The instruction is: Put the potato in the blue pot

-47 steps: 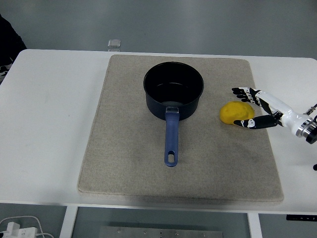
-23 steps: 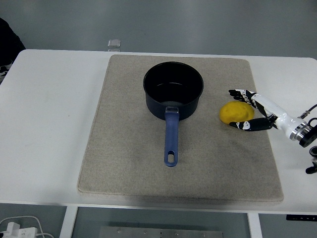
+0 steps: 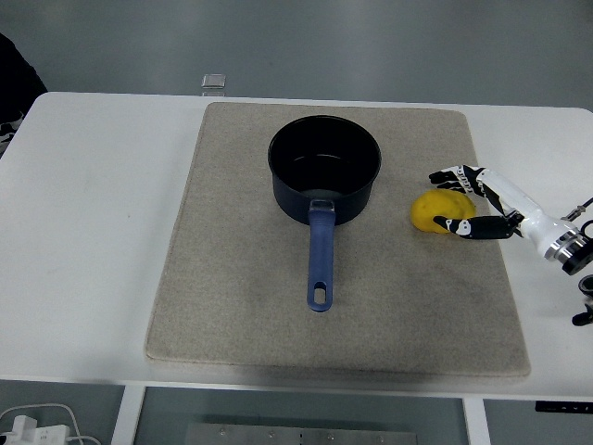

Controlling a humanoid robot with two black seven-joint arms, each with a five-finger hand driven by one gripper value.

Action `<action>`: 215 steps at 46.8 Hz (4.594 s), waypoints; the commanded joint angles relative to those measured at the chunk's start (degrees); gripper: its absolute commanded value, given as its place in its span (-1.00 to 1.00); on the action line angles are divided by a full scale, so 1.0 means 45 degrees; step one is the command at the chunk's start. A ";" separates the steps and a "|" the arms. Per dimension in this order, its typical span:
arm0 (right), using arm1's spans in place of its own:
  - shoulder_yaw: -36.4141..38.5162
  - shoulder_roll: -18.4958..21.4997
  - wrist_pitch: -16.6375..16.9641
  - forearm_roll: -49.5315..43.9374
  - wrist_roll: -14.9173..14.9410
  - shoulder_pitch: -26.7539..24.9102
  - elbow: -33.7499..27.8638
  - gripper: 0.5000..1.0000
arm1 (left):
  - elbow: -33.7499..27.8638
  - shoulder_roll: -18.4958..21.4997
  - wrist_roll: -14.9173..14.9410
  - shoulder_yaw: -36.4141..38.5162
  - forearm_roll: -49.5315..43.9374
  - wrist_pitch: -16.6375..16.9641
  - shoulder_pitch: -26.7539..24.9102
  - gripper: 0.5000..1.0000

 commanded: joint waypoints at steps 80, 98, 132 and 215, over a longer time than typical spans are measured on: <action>-0.0663 -0.0001 0.0332 0.1835 0.0019 0.2926 0.0008 -1.00 | -0.0023 0.0000 0.0000 0.0020 0.0000 -0.0019 0.0000 0.99; -0.2635 0.1814 0.0331 0.3202 0.0019 0.5173 -0.0948 -1.00 | -0.0003 0.0000 0.0000 0.0000 0.0000 -0.0020 0.0000 0.99; -0.3183 0.5623 0.0332 0.3574 0.0019 0.5506 -0.3722 -1.00 | -0.0101 0.0000 0.0000 0.0020 0.0000 -0.0020 0.0000 0.99; -0.2988 0.6796 0.0195 0.3535 0.0019 0.4295 -0.4640 -0.48 | 0.0016 0.0000 0.0000 0.0000 0.0000 0.0000 0.0000 0.99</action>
